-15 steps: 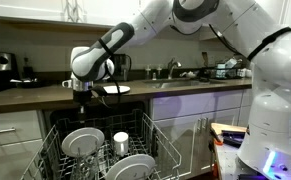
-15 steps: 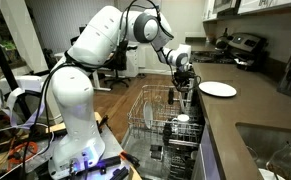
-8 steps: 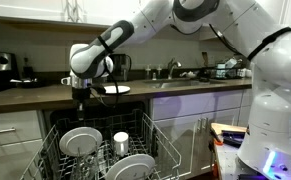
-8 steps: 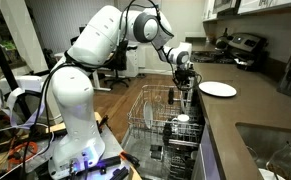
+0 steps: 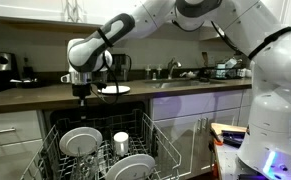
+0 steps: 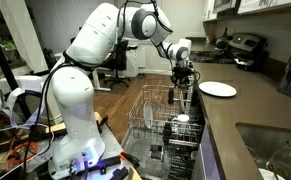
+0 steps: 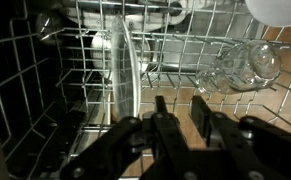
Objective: Move the front plate in the dishwasher to the front left corner of the dishwasher
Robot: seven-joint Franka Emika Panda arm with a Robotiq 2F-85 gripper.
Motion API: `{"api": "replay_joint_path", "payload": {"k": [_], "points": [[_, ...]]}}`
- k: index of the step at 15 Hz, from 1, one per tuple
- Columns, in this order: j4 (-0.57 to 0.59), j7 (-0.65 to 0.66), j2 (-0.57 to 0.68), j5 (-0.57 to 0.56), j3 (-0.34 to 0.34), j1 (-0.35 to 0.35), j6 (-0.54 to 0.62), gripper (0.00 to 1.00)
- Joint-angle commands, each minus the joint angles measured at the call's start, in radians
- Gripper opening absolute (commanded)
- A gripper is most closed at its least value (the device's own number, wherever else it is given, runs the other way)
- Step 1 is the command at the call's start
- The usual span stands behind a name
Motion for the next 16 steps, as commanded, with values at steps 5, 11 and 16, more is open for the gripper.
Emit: {"api": "replay_joint_path", "payload": {"k": [5, 11, 16], "points": [[-0.082, 0.078, -0.149, -0.02, 0.003, 0.038, -0.12, 0.9], [-0.177, 0.126, -0.265, -0.021, 0.007, 0.066, -0.176, 1.0], [-0.181, 0.117, -0.27, -0.004, 0.014, 0.066, -0.166, 1.0]]}}
